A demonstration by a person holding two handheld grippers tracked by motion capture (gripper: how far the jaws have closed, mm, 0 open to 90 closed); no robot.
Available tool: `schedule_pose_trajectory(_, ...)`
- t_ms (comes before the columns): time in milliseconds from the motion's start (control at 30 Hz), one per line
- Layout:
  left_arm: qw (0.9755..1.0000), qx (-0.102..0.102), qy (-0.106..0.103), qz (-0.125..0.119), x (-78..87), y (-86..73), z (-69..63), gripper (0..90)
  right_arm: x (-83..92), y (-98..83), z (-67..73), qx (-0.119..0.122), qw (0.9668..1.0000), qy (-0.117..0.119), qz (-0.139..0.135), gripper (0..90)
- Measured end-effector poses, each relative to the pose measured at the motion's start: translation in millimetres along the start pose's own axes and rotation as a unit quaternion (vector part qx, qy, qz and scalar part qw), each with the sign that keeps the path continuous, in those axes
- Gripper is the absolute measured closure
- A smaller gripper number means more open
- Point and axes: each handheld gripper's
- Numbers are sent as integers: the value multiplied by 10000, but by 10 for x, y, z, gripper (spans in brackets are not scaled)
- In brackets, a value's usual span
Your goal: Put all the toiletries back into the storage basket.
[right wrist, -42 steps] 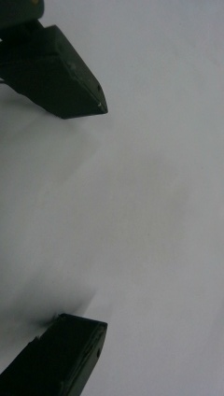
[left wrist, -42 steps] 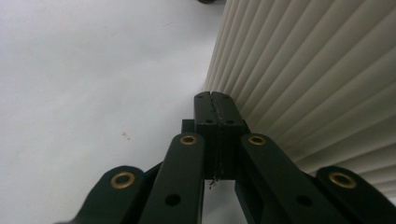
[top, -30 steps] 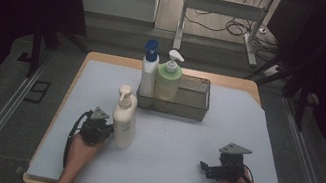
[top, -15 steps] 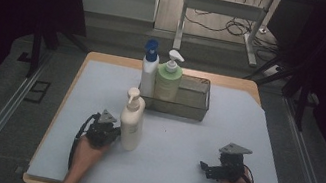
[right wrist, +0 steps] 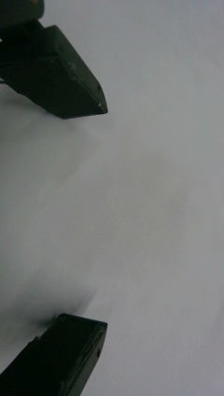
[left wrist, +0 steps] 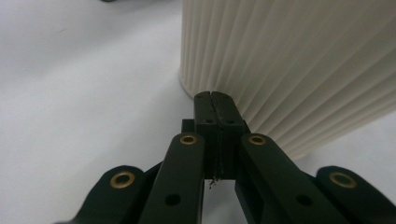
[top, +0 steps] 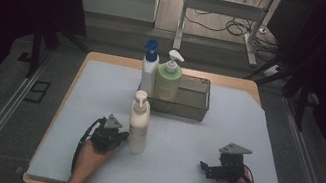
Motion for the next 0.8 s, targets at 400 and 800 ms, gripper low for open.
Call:
schedule_pose_trajectory(400,9998,-133,-174,23,-17,25,-137,892,0,5,3,0,10000,-15,21,0)
schedule_pose_trajectory(800,9984,-360,-438,65,-127,126,-326,875,-1,5,3,4,10000,-17,20,0)
Point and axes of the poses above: each handheld gripper's, and its own axes: x roughly backward along the jaws, y roughly out of its top, z roughly to its left, and after that the axes turned 13 degrees about -x, right-handed
